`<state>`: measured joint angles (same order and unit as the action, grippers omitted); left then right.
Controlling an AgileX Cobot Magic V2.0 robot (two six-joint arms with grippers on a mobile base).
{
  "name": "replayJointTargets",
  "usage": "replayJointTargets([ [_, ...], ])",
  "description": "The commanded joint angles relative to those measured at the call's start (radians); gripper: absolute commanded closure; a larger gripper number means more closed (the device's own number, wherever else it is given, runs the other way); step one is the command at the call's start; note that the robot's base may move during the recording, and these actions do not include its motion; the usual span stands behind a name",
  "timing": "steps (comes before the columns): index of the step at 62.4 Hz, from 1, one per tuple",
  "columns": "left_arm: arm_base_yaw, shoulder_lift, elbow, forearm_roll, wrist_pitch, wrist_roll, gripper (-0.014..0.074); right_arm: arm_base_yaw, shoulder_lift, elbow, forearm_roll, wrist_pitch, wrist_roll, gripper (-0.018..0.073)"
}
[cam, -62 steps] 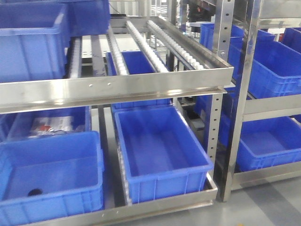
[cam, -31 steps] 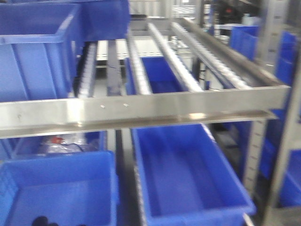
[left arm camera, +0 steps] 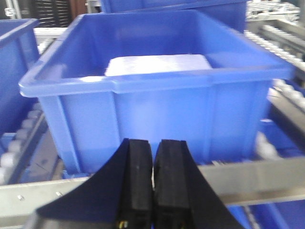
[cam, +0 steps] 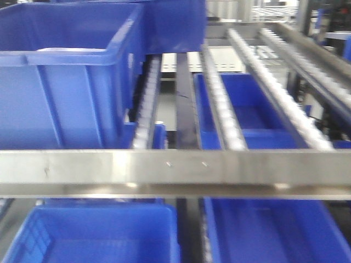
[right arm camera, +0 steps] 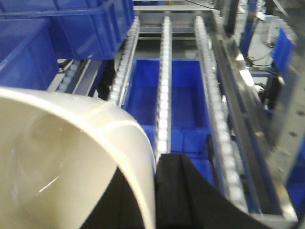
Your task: Move white bin to right shelf second layer
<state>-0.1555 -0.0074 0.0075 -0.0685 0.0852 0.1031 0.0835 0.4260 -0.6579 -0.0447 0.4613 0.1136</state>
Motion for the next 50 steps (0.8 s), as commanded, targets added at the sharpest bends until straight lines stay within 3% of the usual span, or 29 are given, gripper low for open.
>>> replayJointTargets([
  [1, -0.007, -0.014, 0.037, -0.005, -0.085, -0.004, 0.0512, -0.005, 0.008, -0.033, 0.001, -0.113, 0.001, 0.0503],
  [50, -0.007, -0.014, 0.037, -0.005, -0.085, -0.004, 0.0512, -0.005, 0.008, -0.033, 0.001, -0.113, 0.001, 0.0503],
])
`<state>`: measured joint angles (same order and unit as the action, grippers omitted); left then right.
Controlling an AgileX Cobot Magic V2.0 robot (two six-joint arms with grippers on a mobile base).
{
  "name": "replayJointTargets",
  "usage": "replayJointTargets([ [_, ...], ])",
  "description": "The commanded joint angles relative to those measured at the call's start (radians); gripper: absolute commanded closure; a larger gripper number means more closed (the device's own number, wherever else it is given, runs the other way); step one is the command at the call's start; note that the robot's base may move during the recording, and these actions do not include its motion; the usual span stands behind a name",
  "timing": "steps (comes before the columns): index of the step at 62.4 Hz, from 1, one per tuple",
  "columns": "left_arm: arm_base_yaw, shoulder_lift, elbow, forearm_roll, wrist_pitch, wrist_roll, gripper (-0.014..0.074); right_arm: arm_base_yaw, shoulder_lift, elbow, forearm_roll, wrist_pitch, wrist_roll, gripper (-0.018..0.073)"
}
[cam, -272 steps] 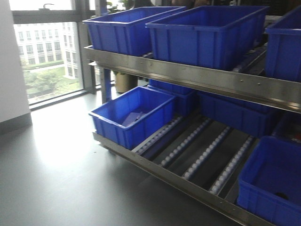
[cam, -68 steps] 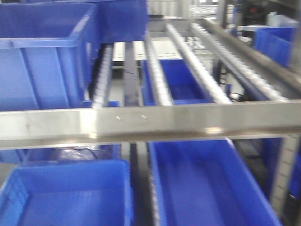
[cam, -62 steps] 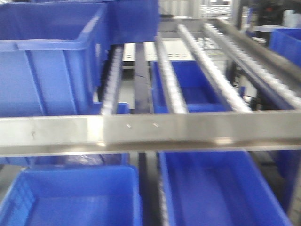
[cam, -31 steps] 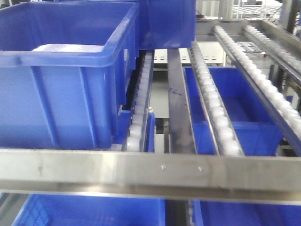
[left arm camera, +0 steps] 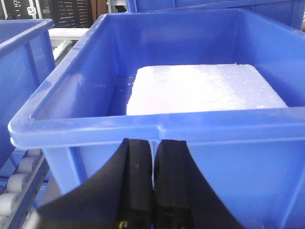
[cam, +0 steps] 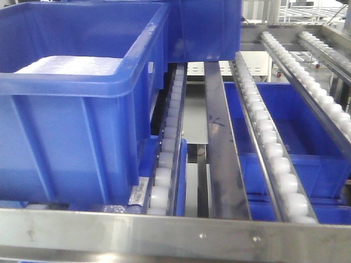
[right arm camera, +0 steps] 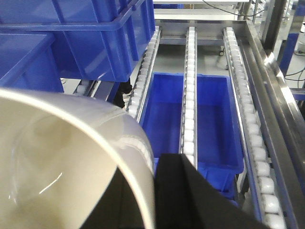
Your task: Move white bin to right shelf second layer
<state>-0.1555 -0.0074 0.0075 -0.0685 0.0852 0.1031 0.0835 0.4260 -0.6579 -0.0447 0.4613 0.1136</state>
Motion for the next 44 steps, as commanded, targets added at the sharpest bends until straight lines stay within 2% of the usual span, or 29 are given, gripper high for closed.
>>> replayJointTargets([
  [1, -0.007, -0.014, 0.037, -0.005, -0.085, -0.004, 0.0512, -0.005, 0.008, -0.033, 0.001, -0.113, 0.001, 0.0503],
  [44, -0.007, -0.014, 0.037, -0.005, -0.085, -0.004, 0.0512, -0.005, 0.008, -0.033, 0.001, -0.113, 0.001, 0.0503],
])
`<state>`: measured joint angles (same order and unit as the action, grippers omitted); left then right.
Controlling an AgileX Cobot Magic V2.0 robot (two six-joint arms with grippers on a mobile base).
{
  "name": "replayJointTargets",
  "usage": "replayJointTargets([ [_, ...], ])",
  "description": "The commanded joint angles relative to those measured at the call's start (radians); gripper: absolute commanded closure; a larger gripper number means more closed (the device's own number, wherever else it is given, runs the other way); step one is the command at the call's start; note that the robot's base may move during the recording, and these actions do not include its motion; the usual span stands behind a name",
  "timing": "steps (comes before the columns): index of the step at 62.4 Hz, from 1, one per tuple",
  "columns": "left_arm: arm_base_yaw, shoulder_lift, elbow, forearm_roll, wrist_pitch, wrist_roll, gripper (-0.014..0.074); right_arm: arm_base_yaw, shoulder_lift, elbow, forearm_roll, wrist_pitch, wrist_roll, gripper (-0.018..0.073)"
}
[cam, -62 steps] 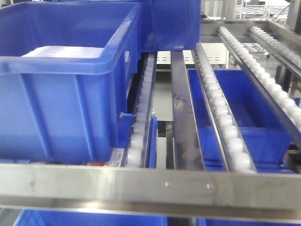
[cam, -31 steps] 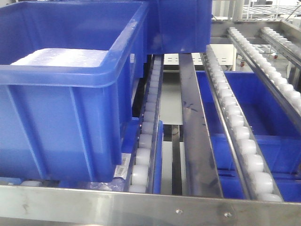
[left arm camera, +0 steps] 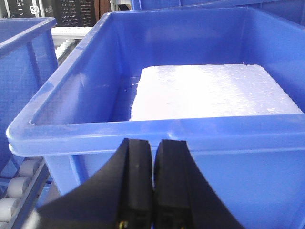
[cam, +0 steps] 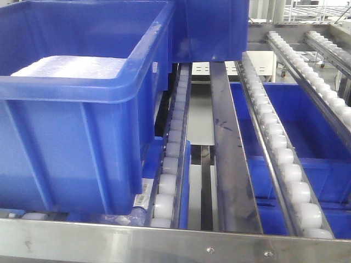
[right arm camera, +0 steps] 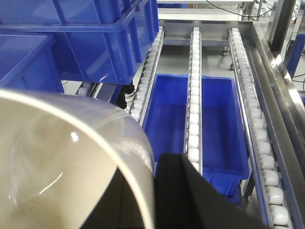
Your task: Move white bin to right shelf second layer
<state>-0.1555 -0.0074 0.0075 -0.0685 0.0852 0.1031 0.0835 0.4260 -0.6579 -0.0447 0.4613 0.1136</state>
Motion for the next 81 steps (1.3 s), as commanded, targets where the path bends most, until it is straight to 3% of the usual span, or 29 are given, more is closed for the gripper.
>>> replayJointTargets([
  [1, -0.007, -0.014, 0.037, -0.005, -0.085, -0.004, 0.0512, -0.005, 0.008, -0.033, 0.001, -0.113, 0.001, 0.0503],
  [39, -0.007, -0.014, 0.037, -0.005, -0.085, -0.004, 0.0512, -0.005, 0.008, -0.033, 0.002, -0.113, 0.001, 0.0503],
  [53, -0.007, -0.014, 0.037, -0.005, -0.085, -0.004, 0.0512, -0.005, 0.027, -0.033, 0.01, -0.015, 0.001, 0.0503],
  [81, -0.007, -0.014, 0.037, -0.005, -0.085, -0.004, 0.0512, -0.005, 0.398, -0.152, 0.01, 0.012, 0.001, 0.0503],
])
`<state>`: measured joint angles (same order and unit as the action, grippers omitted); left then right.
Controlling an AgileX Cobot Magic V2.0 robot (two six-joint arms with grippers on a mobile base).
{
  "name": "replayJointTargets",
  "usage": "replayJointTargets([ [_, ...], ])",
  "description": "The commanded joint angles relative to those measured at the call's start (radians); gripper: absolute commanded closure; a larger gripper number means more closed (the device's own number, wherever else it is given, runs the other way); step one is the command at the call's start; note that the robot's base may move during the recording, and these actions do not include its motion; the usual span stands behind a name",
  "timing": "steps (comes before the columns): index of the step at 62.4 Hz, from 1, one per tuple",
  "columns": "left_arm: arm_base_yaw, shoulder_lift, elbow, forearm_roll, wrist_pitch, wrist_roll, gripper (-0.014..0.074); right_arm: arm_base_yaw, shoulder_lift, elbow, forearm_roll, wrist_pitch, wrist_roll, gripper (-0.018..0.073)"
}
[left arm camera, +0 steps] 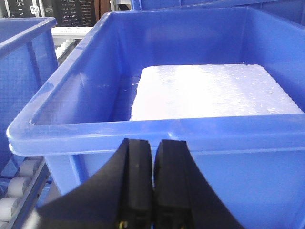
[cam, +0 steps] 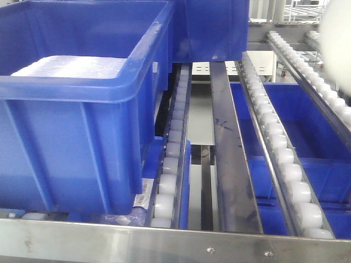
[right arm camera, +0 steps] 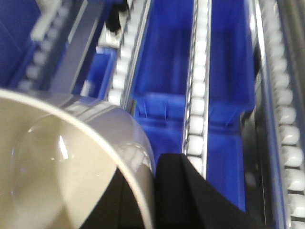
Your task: Move white bin to right shelf second layer
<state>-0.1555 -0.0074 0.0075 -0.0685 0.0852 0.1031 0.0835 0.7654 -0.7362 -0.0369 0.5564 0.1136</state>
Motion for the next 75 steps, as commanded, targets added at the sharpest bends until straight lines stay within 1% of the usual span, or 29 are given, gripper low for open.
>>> replayJointTargets([
  [1, -0.007, -0.014, 0.037, -0.005, -0.085, -0.004, 0.0512, -0.005, 0.072, -0.087, 0.002, -0.083, 0.001, 0.0503],
  [12, -0.007, -0.014, 0.037, -0.005, -0.085, -0.004, 0.0512, -0.007, 0.223, -0.187, 0.002, -0.078, 0.001, 0.0503],
  [22, -0.007, -0.014, 0.037, -0.005, -0.085, -0.004, 0.0512, -0.007, 0.316, -0.237, -0.013, -0.079, 0.001, 0.0503],
  [27, -0.007, -0.014, 0.037, -0.005, -0.085, -0.004, 0.0512, -0.018, 0.347, -0.239, -0.023, -0.079, 0.001, 0.0503],
  [38, -0.007, -0.014, 0.037, -0.005, -0.085, -0.004, 0.0512, -0.092, 0.388, -0.239, -0.023, -0.081, 0.001, 0.0503],
  [43, -0.007, -0.014, 0.037, -0.005, -0.085, -0.004, 0.0512, -0.107, 0.401, -0.239, -0.023, -0.082, 0.001, 0.0503],
  [75, -0.007, -0.014, 0.037, -0.005, -0.085, -0.004, 0.0512, -0.11, 0.525, -0.239, -0.023, -0.036, 0.001, 0.0503],
])
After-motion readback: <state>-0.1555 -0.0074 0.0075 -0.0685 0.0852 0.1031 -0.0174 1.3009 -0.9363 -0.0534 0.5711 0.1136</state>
